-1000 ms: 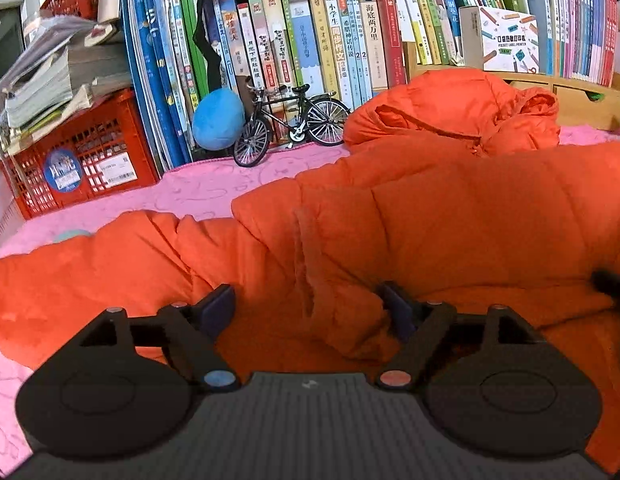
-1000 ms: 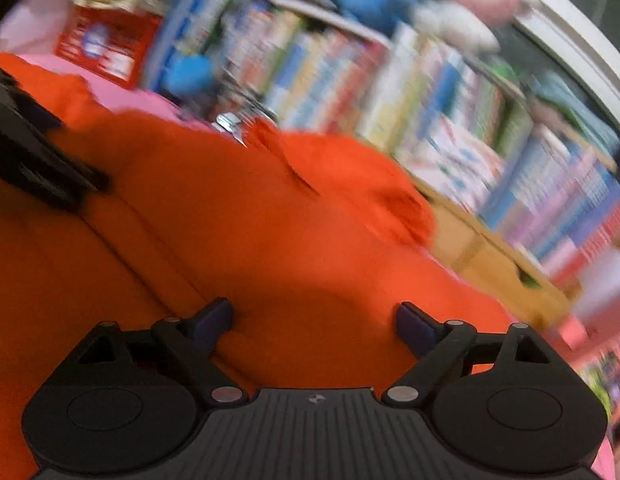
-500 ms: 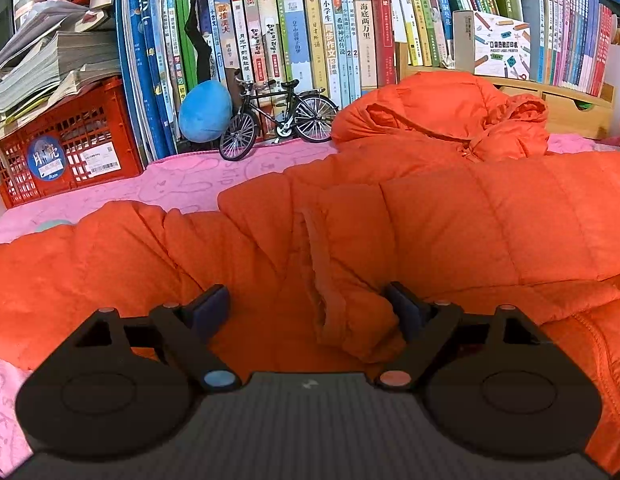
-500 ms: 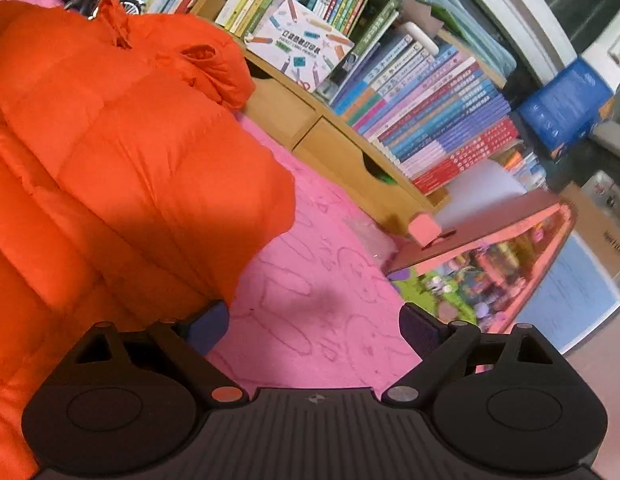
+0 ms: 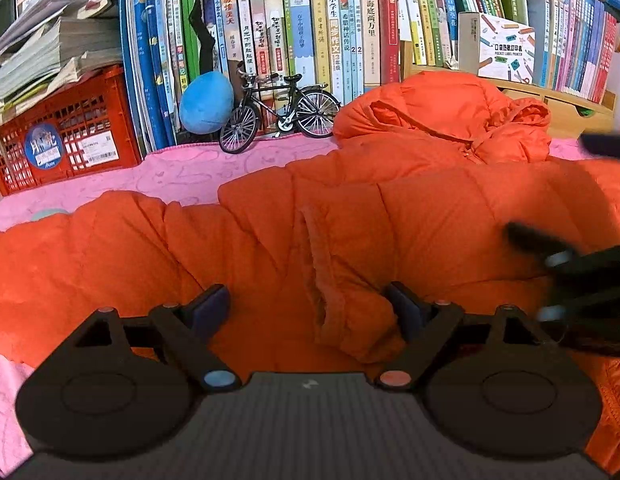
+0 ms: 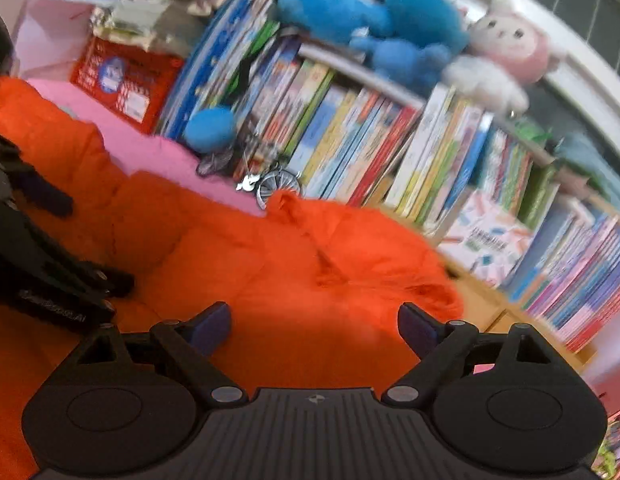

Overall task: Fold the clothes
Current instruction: 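Release the sleeve on the body and smooth it with the right gripper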

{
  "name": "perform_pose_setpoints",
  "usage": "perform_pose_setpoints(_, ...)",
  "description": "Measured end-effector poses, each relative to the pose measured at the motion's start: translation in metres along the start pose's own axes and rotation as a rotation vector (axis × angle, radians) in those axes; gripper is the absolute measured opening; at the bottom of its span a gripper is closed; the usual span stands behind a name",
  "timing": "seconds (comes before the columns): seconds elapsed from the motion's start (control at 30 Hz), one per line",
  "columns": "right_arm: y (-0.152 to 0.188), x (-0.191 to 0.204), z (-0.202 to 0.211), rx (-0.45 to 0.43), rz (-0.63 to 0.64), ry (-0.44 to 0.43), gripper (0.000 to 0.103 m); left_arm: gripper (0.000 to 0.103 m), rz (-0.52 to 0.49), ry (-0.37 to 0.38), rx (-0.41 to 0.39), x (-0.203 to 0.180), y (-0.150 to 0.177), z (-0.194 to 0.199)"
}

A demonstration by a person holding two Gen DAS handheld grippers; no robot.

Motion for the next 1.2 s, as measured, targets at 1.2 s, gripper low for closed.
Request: perform_pose_setpoints(1.2,0.008,-0.065,-0.06,0.193,-0.573,-0.177,0.09,0.095,0.01,0.028,-0.001,0.0,0.003,-0.005)
Point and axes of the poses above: each gripper's, at about its wrist camera, not at the fingertips, and z roughly against the way its jaws point, x to its left, y to its underside, the point moved 1 cm from there along -z, roughly the way its jaws point, and after that the axes turned 15 degrees about -z, right-handed, at the moved point
